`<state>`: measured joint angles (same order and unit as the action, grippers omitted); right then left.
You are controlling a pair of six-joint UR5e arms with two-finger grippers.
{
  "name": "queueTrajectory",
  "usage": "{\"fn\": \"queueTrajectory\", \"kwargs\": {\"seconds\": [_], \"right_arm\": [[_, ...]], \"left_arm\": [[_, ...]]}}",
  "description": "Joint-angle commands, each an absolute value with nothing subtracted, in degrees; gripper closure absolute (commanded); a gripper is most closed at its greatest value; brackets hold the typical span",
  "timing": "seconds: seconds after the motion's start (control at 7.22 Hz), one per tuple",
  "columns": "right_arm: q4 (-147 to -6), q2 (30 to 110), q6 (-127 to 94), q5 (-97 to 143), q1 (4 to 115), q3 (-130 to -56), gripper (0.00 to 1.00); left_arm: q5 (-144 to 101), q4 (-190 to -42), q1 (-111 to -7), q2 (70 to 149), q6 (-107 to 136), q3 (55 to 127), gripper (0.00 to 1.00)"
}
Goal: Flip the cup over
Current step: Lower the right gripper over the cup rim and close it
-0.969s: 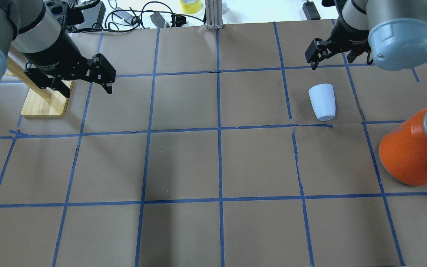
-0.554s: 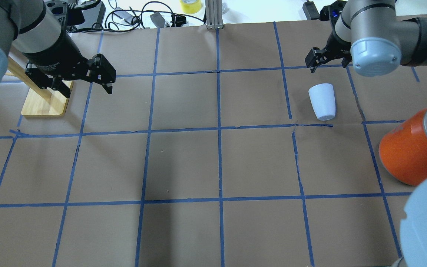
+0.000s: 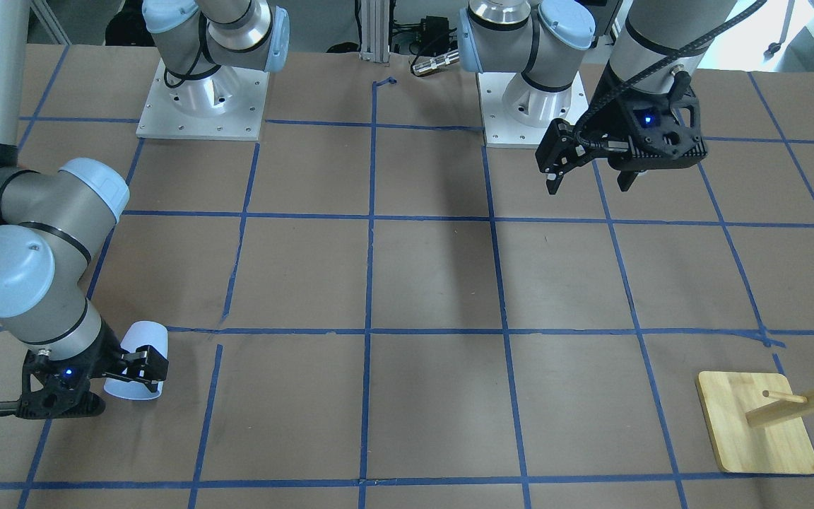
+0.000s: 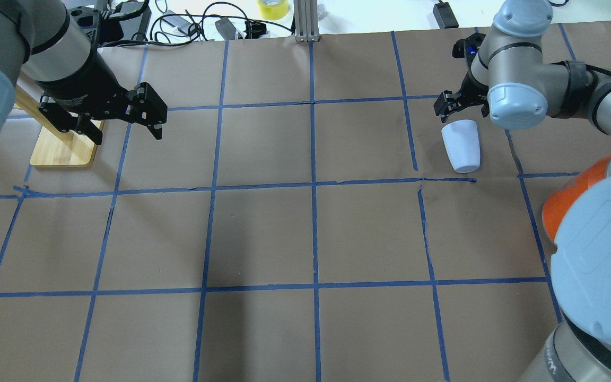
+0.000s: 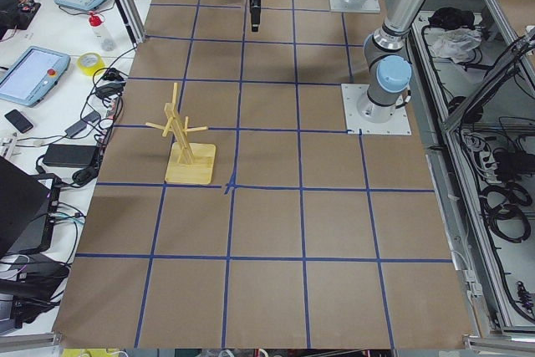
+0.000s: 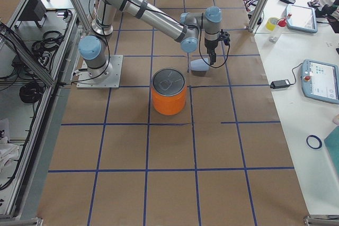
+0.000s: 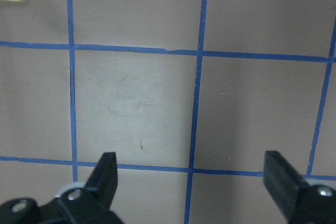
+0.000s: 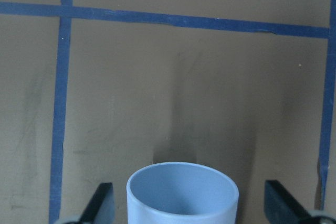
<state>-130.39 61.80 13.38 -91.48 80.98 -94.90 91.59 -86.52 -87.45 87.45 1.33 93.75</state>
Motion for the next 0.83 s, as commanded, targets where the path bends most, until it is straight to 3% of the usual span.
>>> {"fn": "queueTrajectory", "kwargs": {"seconds": [0.0,0.69], "right_arm": [[-129.7,61.0,13.3,-91.2,80.9,-95.0,0.00],[-130.7,60.9,14.7,-91.2,80.9,-97.7,0.00]], "left_arm": [[91.8,-86.5,-87.5,87.5,0.9,93.9,0.00],[92.1,-86.7,-87.5,87.4,1.0,94.0,0.00]]}}
